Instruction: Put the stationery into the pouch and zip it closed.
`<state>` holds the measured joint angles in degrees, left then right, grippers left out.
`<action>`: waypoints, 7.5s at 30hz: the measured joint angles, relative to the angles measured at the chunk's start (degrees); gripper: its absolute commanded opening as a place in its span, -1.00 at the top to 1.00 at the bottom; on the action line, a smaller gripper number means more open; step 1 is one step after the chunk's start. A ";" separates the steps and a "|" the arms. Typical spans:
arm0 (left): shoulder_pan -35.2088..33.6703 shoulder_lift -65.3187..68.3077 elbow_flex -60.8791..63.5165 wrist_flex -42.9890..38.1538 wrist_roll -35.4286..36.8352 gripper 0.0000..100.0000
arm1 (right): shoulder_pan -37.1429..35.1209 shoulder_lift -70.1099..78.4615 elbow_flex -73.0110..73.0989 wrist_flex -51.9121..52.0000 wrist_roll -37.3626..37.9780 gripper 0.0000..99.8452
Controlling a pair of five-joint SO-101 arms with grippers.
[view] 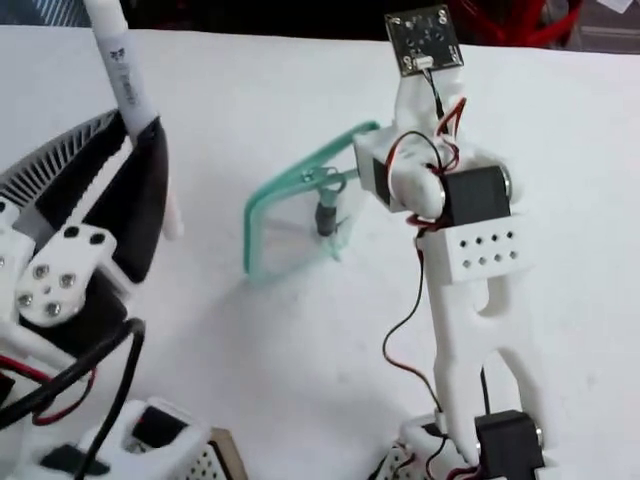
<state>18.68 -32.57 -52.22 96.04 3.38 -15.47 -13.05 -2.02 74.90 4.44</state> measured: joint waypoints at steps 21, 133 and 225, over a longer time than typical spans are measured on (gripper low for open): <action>9.93 -20.92 91.08 -85.63 0.00 0.95 | 0.00 0.00 0.18 -0.09 -0.09 0.96; 2.55 -71.82 120.09 -34.29 -0.97 0.52 | -13.54 -3.08 -0.70 1.14 1.76 0.96; -2.02 -72.44 146.73 -75.52 -13.10 0.95 | -25.41 7.38 -31.12 16.26 14.51 0.63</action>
<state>16.66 -105.01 94.51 20.53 -9.71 -40.88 -5.67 -33.14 91.16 18.95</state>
